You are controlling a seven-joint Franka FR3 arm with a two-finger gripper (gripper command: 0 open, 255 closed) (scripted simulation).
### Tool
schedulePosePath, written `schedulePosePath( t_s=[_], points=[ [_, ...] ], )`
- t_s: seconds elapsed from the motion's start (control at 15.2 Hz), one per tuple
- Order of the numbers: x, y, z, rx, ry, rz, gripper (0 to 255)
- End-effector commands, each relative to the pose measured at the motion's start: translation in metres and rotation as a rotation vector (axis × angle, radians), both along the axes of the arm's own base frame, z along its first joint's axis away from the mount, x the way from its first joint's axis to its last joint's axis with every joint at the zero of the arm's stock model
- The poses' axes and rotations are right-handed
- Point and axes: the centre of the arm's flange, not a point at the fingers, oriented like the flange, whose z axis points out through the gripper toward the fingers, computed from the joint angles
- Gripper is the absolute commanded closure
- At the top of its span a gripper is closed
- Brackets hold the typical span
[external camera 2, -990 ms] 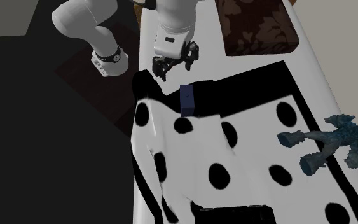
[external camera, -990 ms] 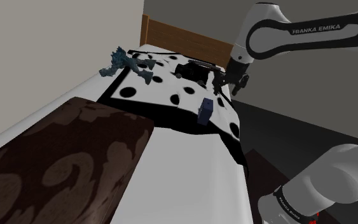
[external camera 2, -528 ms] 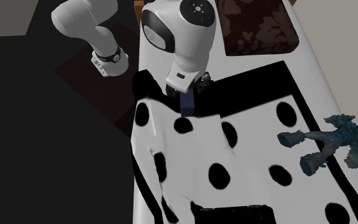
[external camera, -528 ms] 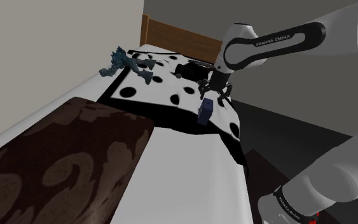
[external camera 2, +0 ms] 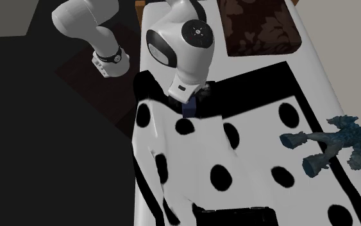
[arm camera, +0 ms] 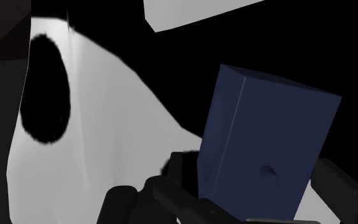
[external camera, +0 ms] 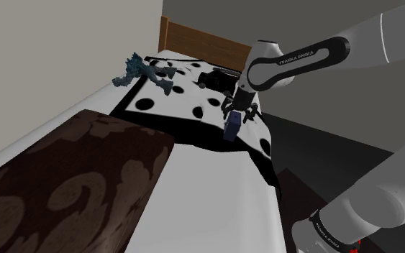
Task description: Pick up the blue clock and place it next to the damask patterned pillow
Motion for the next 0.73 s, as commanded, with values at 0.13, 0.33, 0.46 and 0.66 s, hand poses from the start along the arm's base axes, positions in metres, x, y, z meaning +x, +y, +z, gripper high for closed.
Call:
schedulePosePath(
  t_s=[0.13, 0.33, 0.46, 0.66],
  points=[
    [-0.0001, 0.0006, -0.0044, 0.000, 0.000, 0.000, 0],
    [-0.0001, 0.0006, -0.0044, 0.000, 0.000, 0.000, 0],
    [-0.0001, 0.0005, -0.0044, 0.000, 0.000, 0.000, 255],
    [-0.0001, 0.0005, -0.0044, 0.000, 0.000, 0.000, 255]
  ],
)
